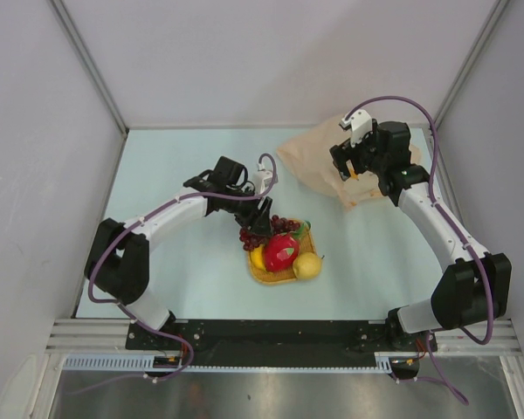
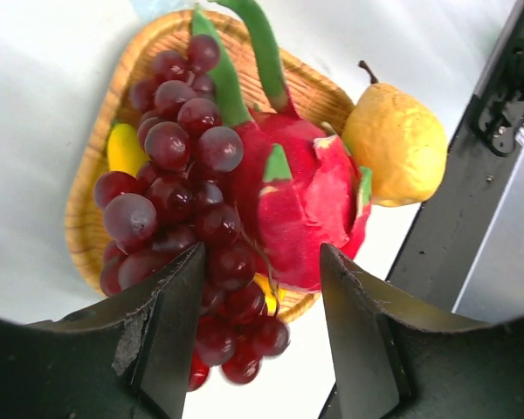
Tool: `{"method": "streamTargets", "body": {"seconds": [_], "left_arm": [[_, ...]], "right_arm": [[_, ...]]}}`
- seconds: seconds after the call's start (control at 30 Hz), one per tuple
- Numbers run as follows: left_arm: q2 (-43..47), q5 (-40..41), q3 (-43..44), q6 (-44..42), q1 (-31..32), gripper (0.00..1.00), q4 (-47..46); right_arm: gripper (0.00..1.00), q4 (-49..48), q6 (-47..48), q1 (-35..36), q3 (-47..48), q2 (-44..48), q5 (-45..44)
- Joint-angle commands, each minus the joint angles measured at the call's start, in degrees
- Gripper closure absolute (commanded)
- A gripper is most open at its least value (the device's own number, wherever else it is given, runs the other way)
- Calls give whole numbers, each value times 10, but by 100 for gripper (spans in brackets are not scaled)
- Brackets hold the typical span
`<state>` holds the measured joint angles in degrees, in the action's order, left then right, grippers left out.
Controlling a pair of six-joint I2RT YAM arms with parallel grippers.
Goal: Take the fake fruits out of the plastic bag
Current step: Place the fake fruit on the plate.
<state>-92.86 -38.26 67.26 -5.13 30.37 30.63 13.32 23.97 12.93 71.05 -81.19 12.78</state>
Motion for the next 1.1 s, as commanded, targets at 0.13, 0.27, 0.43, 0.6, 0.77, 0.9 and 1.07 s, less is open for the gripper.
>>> {"method": "streamTargets", "body": {"seconds": [0.13, 0.27, 0.43, 0.6, 0.77, 0.9, 1.07], "left_arm": [[1, 49, 5, -14, 2, 40, -4], [-8, 54, 4, -12, 2, 41, -6], [-11, 50, 3, -16, 2, 58, -7], [-12, 49, 6, -19, 2, 92, -9], [-13, 48, 6, -16, 2, 100, -11], [-14, 48, 2, -17, 2, 100, -8], [-1, 41, 15, -17, 1, 100, 0]], "right_arm": [[9, -21, -7, -1, -2, 15, 3], [9, -21, -6, -2, -2, 16, 3], [9, -19, -6, -1, -3, 16, 3], [9, -19, -6, -3, -3, 15, 5], [9, -21, -6, -3, -3, 13, 4], [9, -20, -6, -2, -2, 13, 4], [9, -20, -6, -4, -3, 14, 4]]}}
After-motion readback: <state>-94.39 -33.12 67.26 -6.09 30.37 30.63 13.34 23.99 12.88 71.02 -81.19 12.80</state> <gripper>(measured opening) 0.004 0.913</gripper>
